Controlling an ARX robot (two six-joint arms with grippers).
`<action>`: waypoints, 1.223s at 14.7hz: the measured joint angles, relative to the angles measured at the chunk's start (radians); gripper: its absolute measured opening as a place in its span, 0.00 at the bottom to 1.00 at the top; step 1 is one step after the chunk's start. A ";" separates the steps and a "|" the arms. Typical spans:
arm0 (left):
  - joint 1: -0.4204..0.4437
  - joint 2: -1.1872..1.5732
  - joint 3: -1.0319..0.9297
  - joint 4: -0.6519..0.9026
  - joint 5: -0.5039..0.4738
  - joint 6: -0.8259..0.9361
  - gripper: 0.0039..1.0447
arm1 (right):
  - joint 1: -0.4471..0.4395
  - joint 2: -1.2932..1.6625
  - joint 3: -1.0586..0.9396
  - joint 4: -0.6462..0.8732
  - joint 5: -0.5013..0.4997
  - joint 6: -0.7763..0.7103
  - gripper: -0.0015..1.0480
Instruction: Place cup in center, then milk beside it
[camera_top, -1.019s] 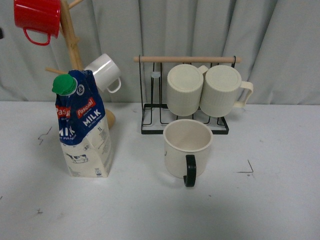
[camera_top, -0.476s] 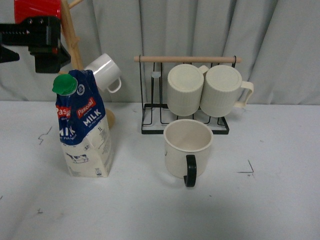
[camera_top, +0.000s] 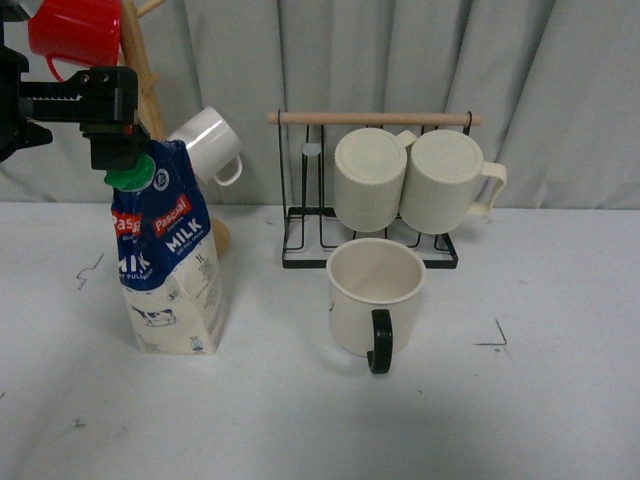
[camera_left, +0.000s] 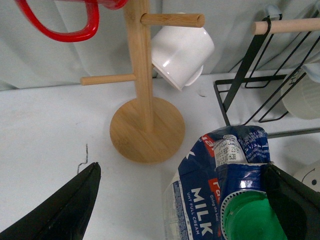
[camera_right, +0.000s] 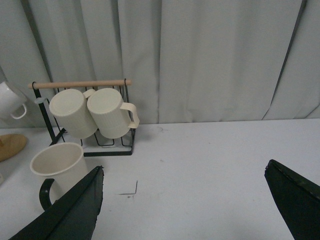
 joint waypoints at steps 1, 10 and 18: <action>-0.008 0.018 0.005 0.016 -0.002 -0.026 0.94 | 0.000 0.000 0.000 0.000 0.000 0.000 0.94; 0.019 -0.012 0.021 -0.051 0.052 -0.039 0.94 | 0.000 0.000 0.000 0.000 0.000 0.000 0.94; -0.050 -0.043 0.045 -0.066 0.075 -0.036 0.94 | 0.000 0.000 0.000 0.000 0.000 0.000 0.94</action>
